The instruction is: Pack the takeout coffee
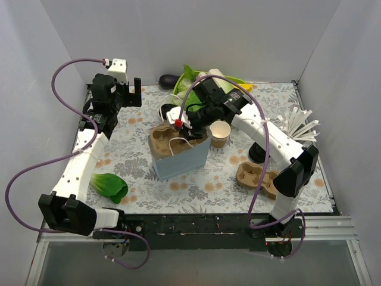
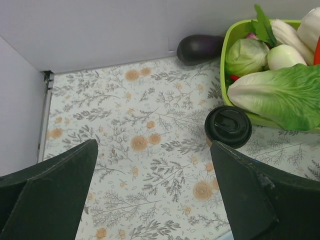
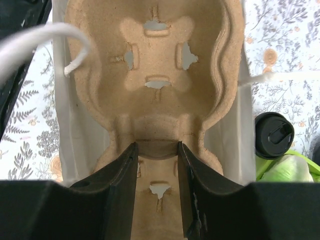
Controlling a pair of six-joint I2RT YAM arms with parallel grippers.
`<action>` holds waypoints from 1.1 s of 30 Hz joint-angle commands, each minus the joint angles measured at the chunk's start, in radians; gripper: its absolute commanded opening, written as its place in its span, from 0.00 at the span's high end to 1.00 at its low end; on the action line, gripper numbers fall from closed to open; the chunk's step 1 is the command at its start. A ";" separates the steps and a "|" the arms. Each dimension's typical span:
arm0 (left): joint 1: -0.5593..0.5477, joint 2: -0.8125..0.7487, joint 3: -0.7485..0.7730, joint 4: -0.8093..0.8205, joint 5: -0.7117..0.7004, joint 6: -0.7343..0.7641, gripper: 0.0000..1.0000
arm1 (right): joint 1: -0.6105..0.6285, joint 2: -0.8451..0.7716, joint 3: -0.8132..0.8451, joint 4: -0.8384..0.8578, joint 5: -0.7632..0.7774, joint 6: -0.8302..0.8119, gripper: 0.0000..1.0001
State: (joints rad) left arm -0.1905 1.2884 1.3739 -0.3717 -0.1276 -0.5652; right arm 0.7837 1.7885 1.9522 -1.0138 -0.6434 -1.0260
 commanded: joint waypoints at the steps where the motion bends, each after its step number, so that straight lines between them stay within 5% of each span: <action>1: 0.051 -0.003 -0.027 0.045 0.074 -0.064 0.02 | 0.046 -0.029 -0.006 -0.095 0.115 -0.088 0.99; 10: 0.095 0.038 -0.199 0.085 0.178 -0.111 0.02 | 0.060 0.014 0.028 -0.200 0.143 -0.074 0.99; 24: 0.094 0.157 -0.302 0.008 0.805 -0.082 0.09 | 0.065 -0.001 0.022 -0.192 0.139 0.047 0.99; 33: 0.019 0.143 -0.326 -0.137 1.000 -0.010 0.10 | 0.065 -0.020 0.034 -0.296 0.079 0.153 0.99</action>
State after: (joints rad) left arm -0.1230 1.4673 1.0630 -0.4252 0.7368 -0.6247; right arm 0.8455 1.7897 1.9526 -1.2503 -0.5079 -0.9497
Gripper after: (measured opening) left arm 0.904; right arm 0.413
